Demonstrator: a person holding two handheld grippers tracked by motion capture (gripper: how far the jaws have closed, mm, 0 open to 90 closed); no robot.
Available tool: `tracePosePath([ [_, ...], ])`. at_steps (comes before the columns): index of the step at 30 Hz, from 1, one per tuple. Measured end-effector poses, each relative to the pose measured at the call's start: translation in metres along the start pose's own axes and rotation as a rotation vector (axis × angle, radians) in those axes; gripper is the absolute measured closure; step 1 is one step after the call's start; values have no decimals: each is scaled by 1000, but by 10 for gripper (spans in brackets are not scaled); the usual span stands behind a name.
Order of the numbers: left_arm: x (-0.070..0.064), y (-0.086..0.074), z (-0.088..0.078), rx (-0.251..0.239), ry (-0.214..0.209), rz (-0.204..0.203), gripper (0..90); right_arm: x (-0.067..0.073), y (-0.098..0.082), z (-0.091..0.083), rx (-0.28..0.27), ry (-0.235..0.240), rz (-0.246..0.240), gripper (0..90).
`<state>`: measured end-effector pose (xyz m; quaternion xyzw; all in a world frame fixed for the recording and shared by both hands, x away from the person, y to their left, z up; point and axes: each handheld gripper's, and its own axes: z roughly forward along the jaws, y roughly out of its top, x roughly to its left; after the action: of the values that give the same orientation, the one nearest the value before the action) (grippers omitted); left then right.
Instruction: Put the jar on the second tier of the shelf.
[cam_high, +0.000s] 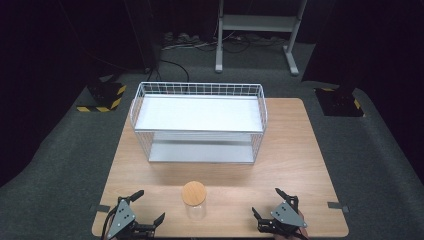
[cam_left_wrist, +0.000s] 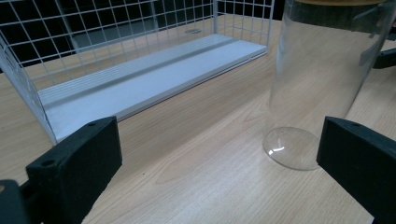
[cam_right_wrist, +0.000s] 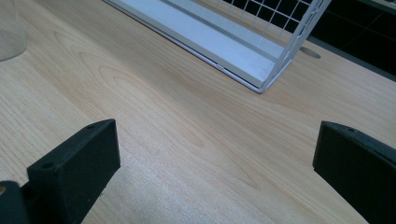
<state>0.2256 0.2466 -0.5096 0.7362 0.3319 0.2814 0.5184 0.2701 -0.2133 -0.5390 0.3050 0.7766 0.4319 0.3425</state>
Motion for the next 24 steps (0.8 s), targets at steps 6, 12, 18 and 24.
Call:
tracePosePath([
  [6,-6,4,3,-10,-13,9,4,0,0,0,0,2,0,2],
  [12,-15,8,8,-19,-23,27,4,0,0,0,-1,5,-3,2],
  [18,-20,11,11,-33,-39,28,4,0,0,0,-3,8,-2,2],
  [24,-26,14,15,-49,-56,27,4,0,0,0,0,10,-6,2],
])
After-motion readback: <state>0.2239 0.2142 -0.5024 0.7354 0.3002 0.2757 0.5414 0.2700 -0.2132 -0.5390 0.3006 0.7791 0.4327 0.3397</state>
